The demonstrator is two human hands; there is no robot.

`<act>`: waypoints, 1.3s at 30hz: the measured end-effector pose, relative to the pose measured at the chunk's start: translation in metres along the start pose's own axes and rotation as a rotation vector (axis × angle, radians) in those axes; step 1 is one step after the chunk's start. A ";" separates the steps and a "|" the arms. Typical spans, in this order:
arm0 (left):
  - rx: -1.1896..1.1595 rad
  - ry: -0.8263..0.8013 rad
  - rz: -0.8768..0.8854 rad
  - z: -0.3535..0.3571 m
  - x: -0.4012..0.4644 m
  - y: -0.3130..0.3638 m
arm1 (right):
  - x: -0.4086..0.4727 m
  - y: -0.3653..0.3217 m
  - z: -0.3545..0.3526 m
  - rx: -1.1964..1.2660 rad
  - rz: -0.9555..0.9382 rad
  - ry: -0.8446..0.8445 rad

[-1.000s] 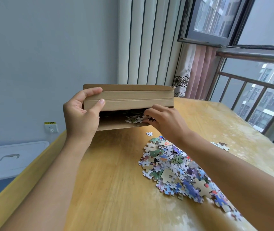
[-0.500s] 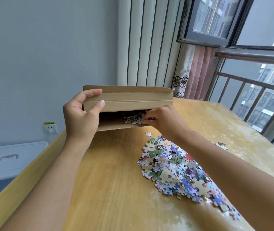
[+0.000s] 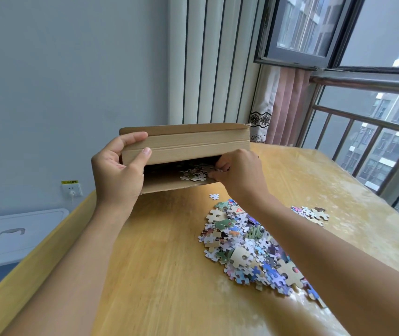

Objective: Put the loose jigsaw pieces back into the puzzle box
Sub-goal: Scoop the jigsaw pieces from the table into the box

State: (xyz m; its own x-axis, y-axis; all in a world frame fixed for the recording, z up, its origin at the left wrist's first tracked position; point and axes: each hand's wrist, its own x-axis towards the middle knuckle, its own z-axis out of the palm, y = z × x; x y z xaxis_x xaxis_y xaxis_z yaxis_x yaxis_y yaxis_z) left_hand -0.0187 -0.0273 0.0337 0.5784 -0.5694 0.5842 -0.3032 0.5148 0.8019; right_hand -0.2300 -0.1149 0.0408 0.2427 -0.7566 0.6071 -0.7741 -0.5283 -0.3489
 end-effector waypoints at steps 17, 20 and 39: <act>-0.017 0.013 -0.018 0.001 -0.002 0.003 | -0.027 0.020 -0.024 0.137 -0.132 -0.098; -0.017 0.014 -0.015 0.002 -0.003 0.007 | -0.036 0.016 -0.032 0.086 -0.234 -0.077; -0.038 0.016 0.005 -0.001 -0.002 0.007 | -0.022 0.000 -0.018 -0.134 -0.282 -0.351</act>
State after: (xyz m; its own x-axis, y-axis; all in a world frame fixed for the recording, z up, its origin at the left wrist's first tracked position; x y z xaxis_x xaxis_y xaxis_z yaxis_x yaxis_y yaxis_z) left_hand -0.0215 -0.0222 0.0384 0.5891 -0.5568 0.5855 -0.2772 0.5414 0.7938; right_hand -0.2451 -0.0916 0.0404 0.6194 -0.6875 0.3791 -0.7127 -0.6949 -0.0957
